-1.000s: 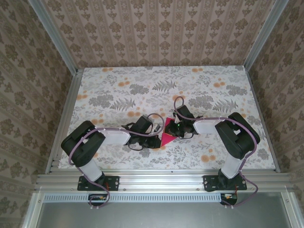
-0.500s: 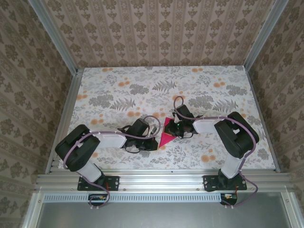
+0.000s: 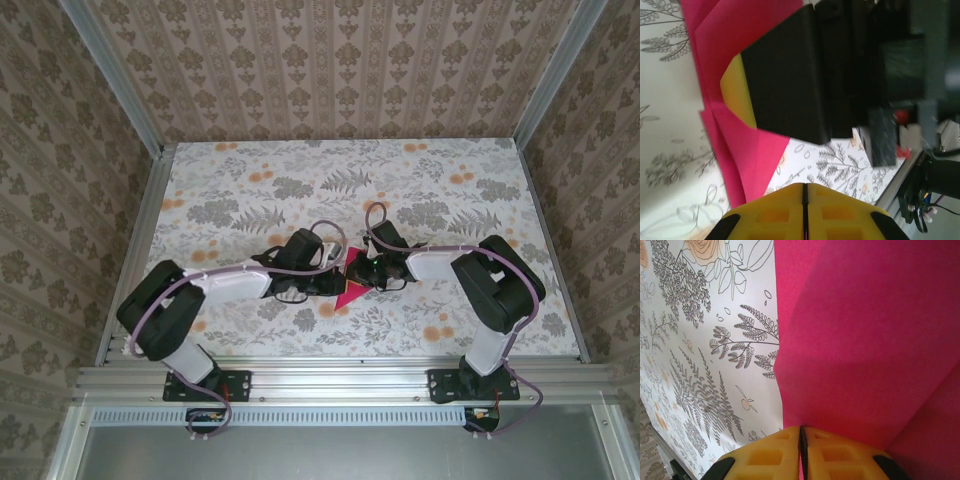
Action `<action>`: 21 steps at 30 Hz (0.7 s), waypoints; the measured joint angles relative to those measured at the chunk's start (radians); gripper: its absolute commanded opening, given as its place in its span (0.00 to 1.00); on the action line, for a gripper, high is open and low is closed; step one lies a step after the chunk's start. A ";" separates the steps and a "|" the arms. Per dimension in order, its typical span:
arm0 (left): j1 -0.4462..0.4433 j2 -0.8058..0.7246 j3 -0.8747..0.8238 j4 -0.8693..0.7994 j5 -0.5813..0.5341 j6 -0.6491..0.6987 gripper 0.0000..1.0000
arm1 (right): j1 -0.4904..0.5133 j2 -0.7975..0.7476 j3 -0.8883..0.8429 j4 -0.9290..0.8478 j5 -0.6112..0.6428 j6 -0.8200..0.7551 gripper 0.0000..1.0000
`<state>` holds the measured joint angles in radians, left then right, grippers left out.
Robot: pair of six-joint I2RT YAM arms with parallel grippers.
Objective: Fold a paper plane with a square sheet of paper (pick it up from the middle)
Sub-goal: Fourth fold the wing at the center of the table.
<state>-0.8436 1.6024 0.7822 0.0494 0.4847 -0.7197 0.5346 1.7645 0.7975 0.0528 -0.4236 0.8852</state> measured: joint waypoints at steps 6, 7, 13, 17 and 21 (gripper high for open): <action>0.000 0.105 0.004 0.030 0.009 -0.007 0.09 | 0.000 0.000 0.000 0.000 0.000 0.000 0.12; 0.000 0.117 0.004 0.033 0.009 -0.007 0.09 | 0.000 0.000 0.000 0.000 0.000 0.000 0.12; 0.000 0.150 0.004 0.042 0.005 -0.011 0.06 | 0.000 0.000 0.001 0.000 -0.002 0.000 0.12; 0.000 0.153 -0.008 0.063 0.006 -0.021 0.06 | 0.000 -0.005 0.006 -0.009 -0.002 -0.002 0.15; 0.001 0.151 -0.029 0.102 0.010 -0.032 0.05 | -0.008 -0.053 0.003 -0.047 0.010 -0.013 0.17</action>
<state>-0.8429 1.7531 0.7528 0.1513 0.4942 -0.7521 0.5270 1.7119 0.8009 0.0063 -0.4141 0.8722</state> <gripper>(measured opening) 0.057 0.159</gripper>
